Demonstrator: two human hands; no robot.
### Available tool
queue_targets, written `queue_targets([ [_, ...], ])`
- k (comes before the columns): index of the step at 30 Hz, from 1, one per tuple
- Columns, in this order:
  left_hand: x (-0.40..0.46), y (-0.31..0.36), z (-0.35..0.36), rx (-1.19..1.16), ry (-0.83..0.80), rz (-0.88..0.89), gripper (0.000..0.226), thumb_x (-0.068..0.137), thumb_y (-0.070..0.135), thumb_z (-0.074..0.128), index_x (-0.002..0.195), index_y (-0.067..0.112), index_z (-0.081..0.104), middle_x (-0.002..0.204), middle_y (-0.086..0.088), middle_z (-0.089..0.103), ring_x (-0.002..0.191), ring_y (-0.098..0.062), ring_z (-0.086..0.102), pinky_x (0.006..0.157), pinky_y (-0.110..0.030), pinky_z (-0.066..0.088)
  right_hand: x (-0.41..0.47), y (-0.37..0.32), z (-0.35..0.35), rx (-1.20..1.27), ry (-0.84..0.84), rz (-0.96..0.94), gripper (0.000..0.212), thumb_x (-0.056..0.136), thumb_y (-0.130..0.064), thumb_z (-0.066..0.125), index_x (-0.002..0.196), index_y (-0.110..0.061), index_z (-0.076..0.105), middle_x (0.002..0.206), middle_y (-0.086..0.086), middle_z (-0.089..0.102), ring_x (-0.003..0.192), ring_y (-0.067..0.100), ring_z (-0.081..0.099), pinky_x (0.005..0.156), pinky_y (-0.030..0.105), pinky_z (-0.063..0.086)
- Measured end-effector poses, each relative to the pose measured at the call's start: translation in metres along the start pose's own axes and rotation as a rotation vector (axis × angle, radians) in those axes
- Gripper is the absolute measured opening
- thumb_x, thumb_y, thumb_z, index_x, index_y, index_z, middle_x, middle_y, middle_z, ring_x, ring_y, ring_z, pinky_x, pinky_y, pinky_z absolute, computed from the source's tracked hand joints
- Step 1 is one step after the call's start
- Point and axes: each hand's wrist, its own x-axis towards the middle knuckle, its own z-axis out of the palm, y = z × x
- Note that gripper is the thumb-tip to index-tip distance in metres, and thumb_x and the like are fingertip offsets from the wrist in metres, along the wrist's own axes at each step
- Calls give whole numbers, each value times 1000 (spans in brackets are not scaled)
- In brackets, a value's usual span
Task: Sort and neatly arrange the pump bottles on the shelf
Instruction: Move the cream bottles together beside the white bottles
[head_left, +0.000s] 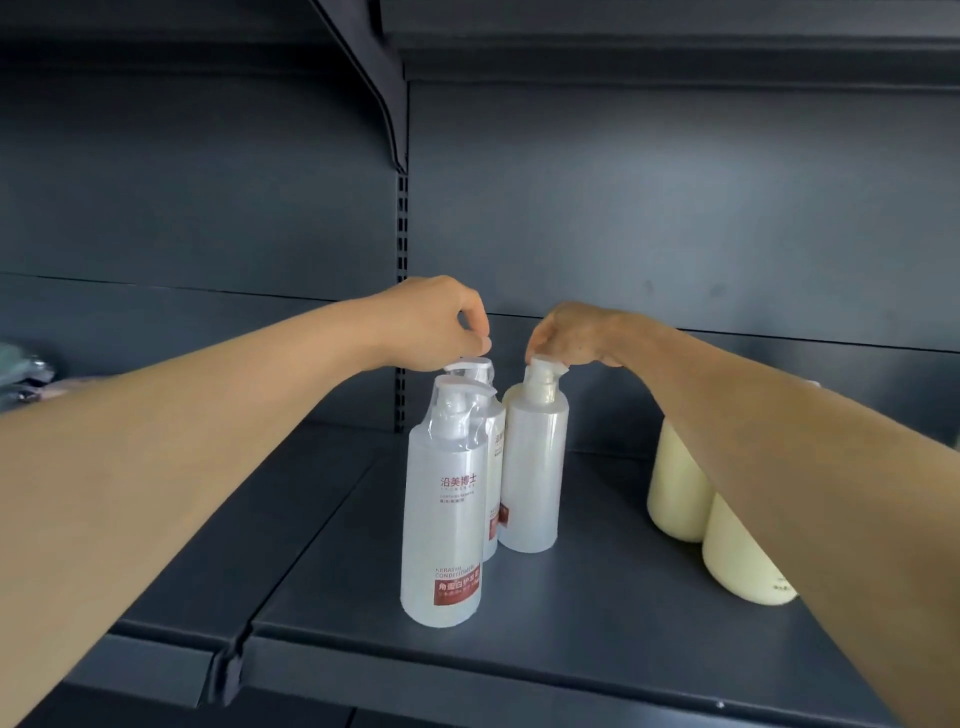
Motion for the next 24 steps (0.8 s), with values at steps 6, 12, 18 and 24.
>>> queue_targets([
  [6,-4,6,0,-40,40,-1,16,90,33,55,101,27,64,110,7,62,104,-14,54,85,-27,43,-35,34,-14,-77,66,-23,30,89,-16,55,106,7,64,94,23,60,75,20,45,64,28,37],
  [12,-10,29,2,-19,55,-2,19,90,34,55,105,26,63,117,6,59,103,-14,53,84,-27,42,-78,72,-30,-138,60,-61,20,91,-21,54,98,-12,71,106,4,66,93,23,58,81,33,47],
  [18,-23,55,2,29,129,-17,24,91,31,55,113,22,61,114,3,61,105,-17,54,82,-27,41,-103,90,-35,-139,39,-88,20,90,-22,53,98,-16,70,107,7,67,98,29,62,87,43,54],
  [24,-41,62,6,85,182,-58,37,91,31,55,127,22,51,132,-1,53,123,-19,46,97,-32,40,-110,86,-23,-190,211,-187,35,92,-28,52,122,-11,57,123,11,57,115,28,49,88,33,43],
])
